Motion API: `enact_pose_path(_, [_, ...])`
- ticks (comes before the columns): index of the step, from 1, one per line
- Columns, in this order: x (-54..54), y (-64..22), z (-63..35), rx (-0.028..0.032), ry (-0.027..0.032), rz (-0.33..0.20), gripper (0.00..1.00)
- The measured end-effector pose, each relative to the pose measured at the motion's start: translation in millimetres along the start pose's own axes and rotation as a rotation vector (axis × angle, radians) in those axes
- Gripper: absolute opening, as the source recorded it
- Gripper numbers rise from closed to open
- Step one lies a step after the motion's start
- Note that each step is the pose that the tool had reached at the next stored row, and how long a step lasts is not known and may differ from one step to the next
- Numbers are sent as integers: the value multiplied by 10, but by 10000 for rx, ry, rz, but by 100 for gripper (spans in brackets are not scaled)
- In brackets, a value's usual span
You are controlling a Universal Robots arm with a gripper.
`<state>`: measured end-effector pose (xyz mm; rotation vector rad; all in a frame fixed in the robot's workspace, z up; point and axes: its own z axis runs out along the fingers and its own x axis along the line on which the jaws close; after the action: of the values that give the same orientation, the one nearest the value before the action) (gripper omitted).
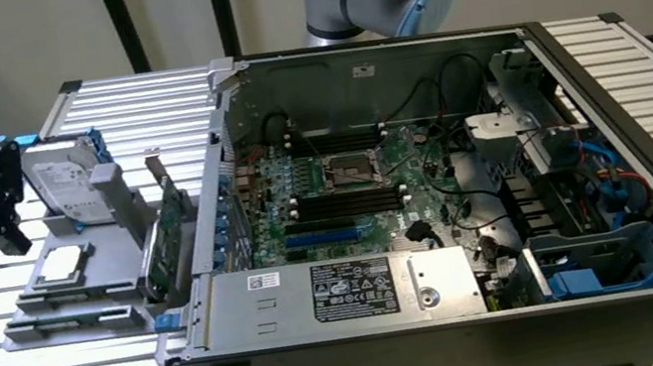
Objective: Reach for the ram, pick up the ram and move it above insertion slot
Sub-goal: 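Pick up the ram and move it above insertion slot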
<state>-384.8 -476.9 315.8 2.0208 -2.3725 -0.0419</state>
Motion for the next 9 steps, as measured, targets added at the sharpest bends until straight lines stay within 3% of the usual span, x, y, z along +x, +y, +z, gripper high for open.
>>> enact_pose_path(4, [0,1,10,69,49,-710,11])
enact_pose_path(6, [0,0,14,173,83,-1015,11])
enact_pose_path(9, [-6,0,18,375,123,-1320,11])
